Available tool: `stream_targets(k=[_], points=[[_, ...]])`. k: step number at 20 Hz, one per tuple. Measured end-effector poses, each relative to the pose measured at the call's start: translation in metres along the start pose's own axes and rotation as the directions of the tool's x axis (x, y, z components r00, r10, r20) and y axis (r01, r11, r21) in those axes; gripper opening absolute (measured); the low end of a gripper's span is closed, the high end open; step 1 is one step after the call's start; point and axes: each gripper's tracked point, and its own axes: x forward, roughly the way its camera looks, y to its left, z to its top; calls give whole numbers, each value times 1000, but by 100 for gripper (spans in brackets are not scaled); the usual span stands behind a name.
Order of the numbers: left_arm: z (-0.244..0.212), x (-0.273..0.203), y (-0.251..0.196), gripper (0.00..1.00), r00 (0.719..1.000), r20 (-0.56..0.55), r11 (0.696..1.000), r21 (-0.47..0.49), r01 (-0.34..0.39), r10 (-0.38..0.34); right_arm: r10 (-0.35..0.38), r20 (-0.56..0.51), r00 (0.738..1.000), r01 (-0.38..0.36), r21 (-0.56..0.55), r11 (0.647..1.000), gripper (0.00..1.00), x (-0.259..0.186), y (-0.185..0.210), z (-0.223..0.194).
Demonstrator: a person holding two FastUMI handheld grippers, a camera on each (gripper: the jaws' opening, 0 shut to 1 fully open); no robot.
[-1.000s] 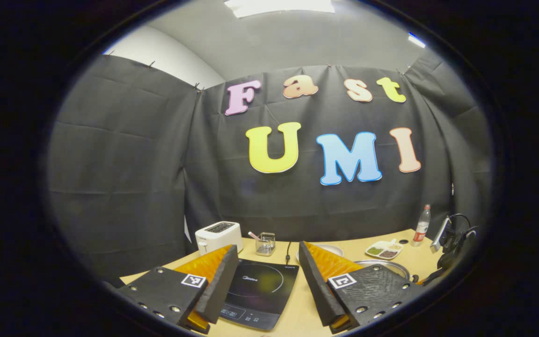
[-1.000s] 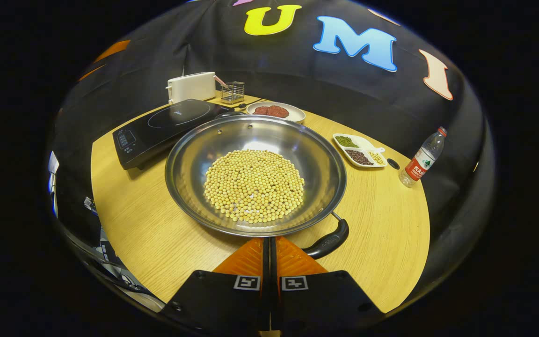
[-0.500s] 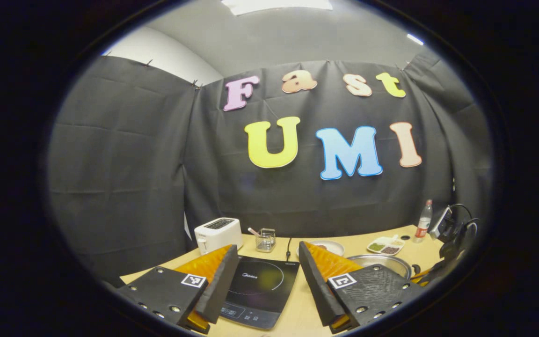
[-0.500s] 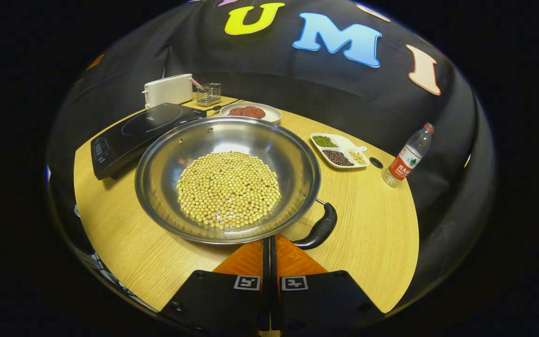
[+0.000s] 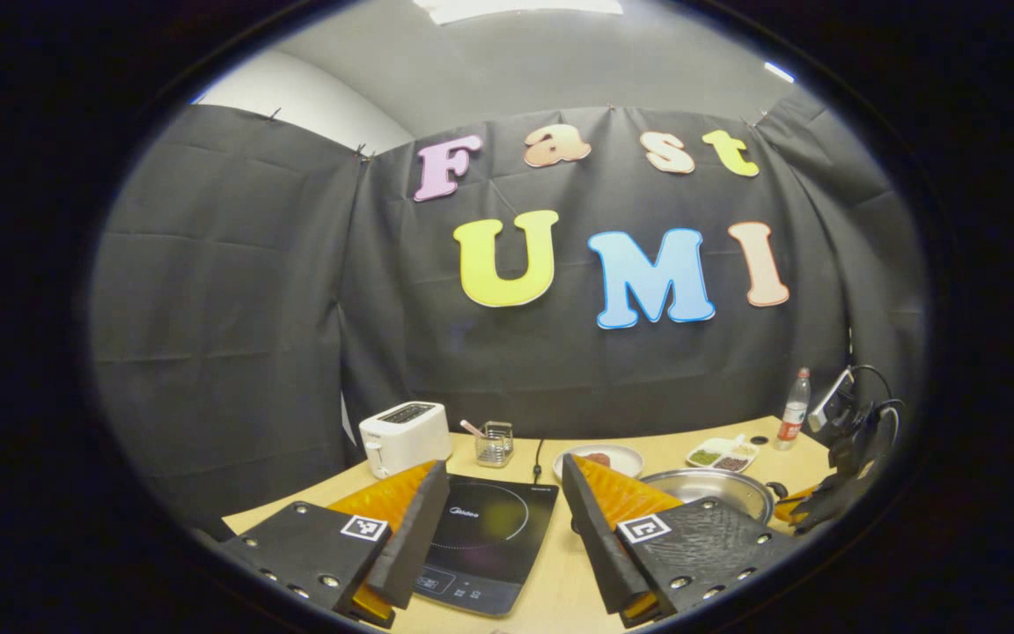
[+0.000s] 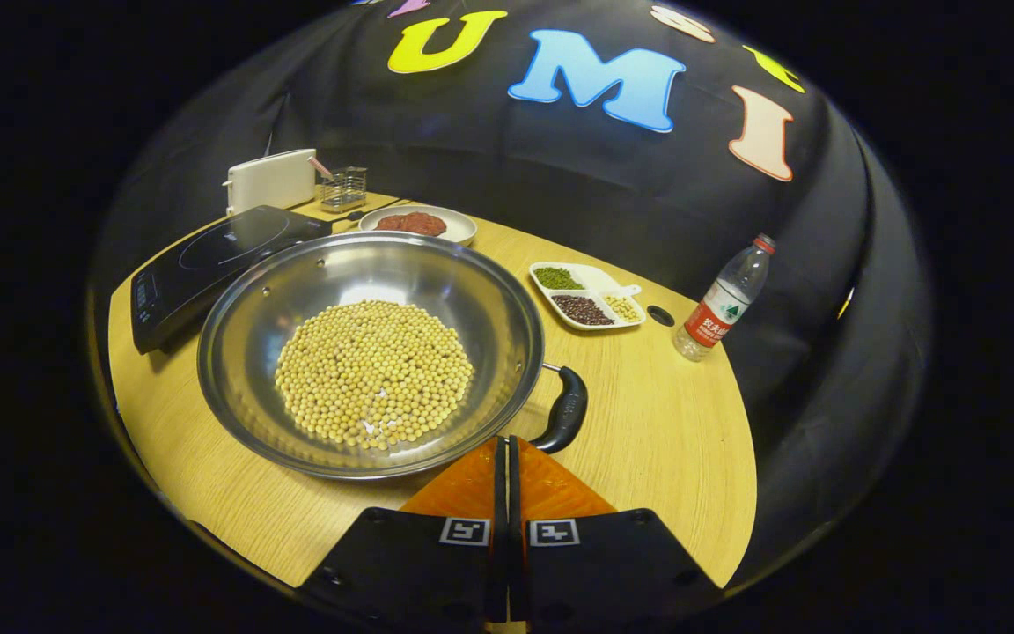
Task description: First push the handle of the pot to place it horizontally, then grasp the pot with both hands and set it on the induction cooktop.
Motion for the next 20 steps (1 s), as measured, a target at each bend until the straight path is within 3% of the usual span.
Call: stream_targets(k=[2,6,7,8,11,12,20], points=[[-2,4,-6,77,1000,-1,1000,-2,14,-14,-49,53,997,47,27,999,2,-3,-15,13],[-7,19,-22,77,999,-4,999,1,50,-50,-71,118,990,56,123,991,3,-16,-29,30],[-7,24,-26,77,998,-2,998,2,64,-64,-66,135,989,45,150,988,10,-24,-29,36],[-10,29,-29,77,997,-3,997,2,78,-78,-69,150,986,42,177,983,19,-24,-30,41],[-23,51,-44,77,991,-38,991,-12,132,-132,-89,200,976,38,244,969,95,-37,-35,57],[-28,58,-49,77,987,-55,989,-20,150,-151,-95,213,972,40,250,967,100,-40,-35,60],[-80,107,-96,77,941,-198,961,-26,276,-276,-76,211,974,9,302,953,99,-35,-23,70]])
